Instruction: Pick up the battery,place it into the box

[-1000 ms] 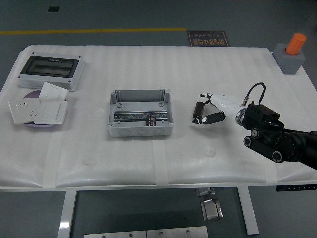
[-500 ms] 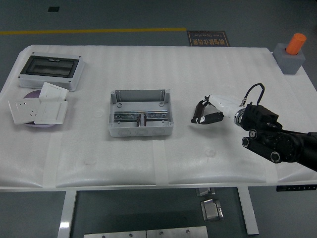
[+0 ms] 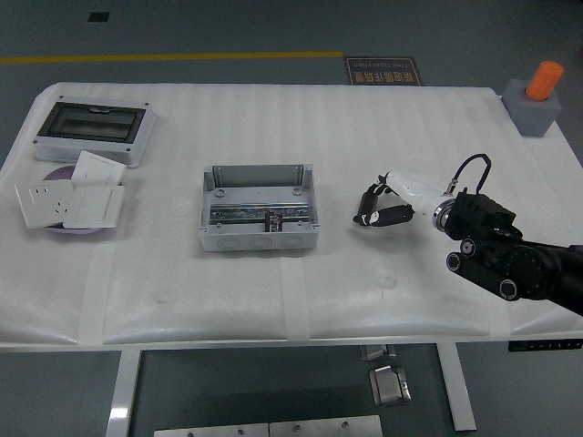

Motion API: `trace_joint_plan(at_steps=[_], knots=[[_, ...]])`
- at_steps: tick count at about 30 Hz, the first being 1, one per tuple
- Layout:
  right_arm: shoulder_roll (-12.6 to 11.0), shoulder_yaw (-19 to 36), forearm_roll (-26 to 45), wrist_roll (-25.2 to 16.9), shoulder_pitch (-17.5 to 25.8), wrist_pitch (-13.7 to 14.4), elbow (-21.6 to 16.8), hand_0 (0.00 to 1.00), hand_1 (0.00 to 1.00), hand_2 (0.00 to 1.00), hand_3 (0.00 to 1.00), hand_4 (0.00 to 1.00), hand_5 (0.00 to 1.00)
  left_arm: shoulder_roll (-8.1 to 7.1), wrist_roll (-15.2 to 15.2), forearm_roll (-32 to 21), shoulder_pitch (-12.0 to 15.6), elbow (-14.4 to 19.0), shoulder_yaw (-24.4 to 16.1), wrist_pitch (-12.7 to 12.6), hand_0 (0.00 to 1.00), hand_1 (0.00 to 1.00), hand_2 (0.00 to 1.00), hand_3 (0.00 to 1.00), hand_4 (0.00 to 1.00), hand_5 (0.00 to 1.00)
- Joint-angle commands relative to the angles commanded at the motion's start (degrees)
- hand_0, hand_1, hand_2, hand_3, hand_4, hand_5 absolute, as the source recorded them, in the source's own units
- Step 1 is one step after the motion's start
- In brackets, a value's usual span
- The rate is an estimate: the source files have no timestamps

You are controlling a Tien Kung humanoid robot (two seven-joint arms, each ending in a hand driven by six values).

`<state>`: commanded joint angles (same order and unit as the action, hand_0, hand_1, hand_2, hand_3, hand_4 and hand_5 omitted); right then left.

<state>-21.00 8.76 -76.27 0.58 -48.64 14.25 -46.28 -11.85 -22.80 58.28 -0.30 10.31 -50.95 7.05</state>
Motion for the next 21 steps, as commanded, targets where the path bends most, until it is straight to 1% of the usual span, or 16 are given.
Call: trace_joint_plan(at_steps=[1, 6, 7, 9, 17, 21], knots=[[-0.05, 0.03, -0.01, -0.04, 0.04, 0.05, -0.02, 0.902, 0.737, 0.687, 0.702, 0.912, 0.55, -0.01, 0.0, 0.0, -0.01, 0.0, -0.02, -0.01, 0.617, 0.627, 0.48, 0.524, 0.499, 0.133], [-0.35, 0.28, -0.05, -0.28, 0.21, 0.39, -0.22, 0.902, 0.737, 0.687, 0.702, 0.912, 0.55, -0.05, -0.02, -0.01, -0.01, 0.0, -0.05, -0.04, 0.617, 0.627, 0.48, 0.524, 0.499, 0.133], [-0.42, 0.39, -0.09, -0.31, 0.25, 0.45, -0.31, 0.895, 0.729, 0.684, 0.693, 0.896, 0.529, -0.05, 0.0, -0.09, -0.01, 0.0, 0.02, -0.04, 0.617, 0.627, 0.48, 0.524, 0.499, 0.134], [-0.61, 0.75, -0.22, -0.37, 0.33, 0.59, -0.58, 0.895, 0.729, 0.684, 0.693, 0.896, 0.529, -0.05, 0.02, -0.2, -0.03, 0.0, 0.11, -0.05, 0.617, 0.627, 0.48, 0.524, 0.499, 0.134], [-1.8, 4.49, -1.91, -0.36, 0.73, 1.54, -3.47, 0.89, 0.727, 0.681, 0.687, 0.888, 0.522, -0.07, 0.01, -0.46, 0.05, 0.0, 0.24, -0.11, 0.617, 0.629, 0.482, 0.527, 0.497, 0.132], [-1.88, 5.11, -2.78, -0.08, 0.78, 1.11, -3.86, 0.887, 0.725, 0.679, 0.684, 0.885, 0.516, -0.15, 0.04, -0.72, -0.02, 0.0, 0.44, -0.1, 0.617, 0.63, 0.482, 0.526, 0.497, 0.134]])
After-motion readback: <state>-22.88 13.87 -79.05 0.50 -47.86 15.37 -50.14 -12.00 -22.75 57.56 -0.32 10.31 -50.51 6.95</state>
